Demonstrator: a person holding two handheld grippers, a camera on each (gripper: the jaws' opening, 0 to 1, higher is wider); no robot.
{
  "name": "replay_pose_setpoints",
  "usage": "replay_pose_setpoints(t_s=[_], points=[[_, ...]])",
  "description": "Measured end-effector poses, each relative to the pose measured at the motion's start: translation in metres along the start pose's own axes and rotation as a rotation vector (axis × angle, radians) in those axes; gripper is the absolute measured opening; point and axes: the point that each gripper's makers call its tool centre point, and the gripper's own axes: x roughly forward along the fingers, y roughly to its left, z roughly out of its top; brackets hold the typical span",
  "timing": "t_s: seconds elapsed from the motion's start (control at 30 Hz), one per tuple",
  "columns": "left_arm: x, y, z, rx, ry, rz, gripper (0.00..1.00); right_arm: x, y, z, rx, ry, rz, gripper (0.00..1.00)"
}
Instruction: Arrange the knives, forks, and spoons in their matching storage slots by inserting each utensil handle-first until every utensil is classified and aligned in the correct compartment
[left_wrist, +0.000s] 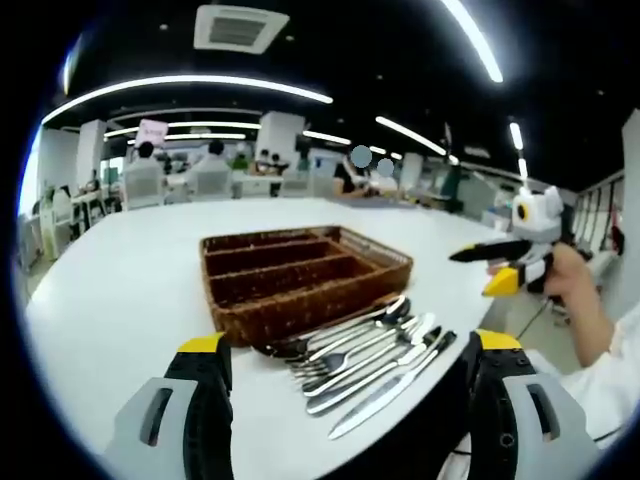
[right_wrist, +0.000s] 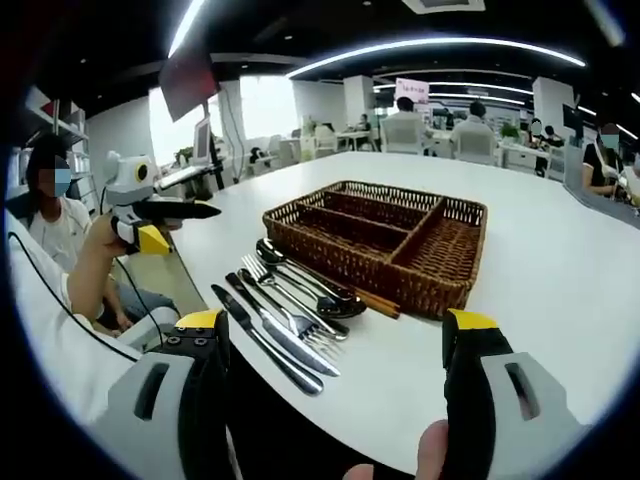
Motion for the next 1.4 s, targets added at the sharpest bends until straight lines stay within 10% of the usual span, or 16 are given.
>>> replay_pose_setpoints(t_s=[1.4], points=[[0.0003,0.0001,0.0011,-0.003,0.001,-0.002,0.99,0.0019,0.0001,0.0007,0.003,0.001,0.004,0.91]])
